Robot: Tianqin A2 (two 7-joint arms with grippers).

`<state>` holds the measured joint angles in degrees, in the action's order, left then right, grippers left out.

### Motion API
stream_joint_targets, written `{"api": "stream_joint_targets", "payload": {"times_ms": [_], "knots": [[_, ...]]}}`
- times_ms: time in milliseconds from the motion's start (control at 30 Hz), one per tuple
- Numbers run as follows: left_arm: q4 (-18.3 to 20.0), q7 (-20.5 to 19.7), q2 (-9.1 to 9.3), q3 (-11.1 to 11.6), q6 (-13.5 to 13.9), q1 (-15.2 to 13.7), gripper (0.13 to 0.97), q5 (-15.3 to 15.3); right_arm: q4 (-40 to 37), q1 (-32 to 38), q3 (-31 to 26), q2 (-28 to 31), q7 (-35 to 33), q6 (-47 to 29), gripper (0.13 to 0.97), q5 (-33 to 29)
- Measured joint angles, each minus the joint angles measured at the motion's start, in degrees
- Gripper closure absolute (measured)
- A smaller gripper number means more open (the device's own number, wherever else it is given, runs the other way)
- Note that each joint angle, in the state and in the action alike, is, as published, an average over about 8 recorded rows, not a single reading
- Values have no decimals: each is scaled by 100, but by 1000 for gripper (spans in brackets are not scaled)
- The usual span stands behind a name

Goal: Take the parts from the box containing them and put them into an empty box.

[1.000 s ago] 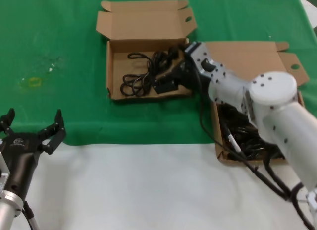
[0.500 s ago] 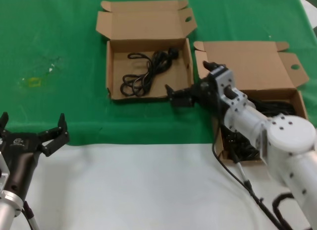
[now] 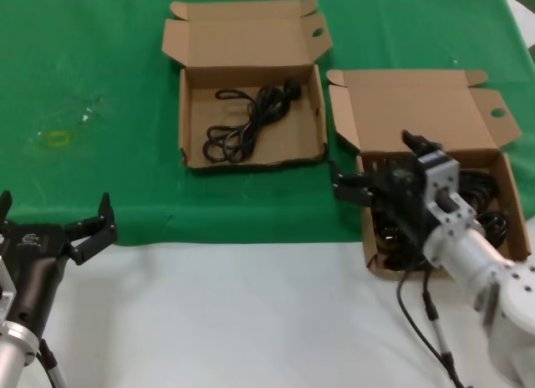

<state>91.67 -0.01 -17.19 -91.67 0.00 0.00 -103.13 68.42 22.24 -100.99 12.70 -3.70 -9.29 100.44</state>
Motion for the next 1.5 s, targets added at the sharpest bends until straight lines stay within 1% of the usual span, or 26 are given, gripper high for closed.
{"api": "stream_joint_targets", "payload": {"times_ms": [433,600,1500], "knots": [[0,0,0,0,0,0,132,0,1539,-1477,619,298,245,614,129,178],[0,0,0,0,0,0,132,0,1942,-1859,778,375,309,775,129,225],[0,0,0,0,0,0,132,0,2026,-1938,812,391,323,810,129,235]]}}
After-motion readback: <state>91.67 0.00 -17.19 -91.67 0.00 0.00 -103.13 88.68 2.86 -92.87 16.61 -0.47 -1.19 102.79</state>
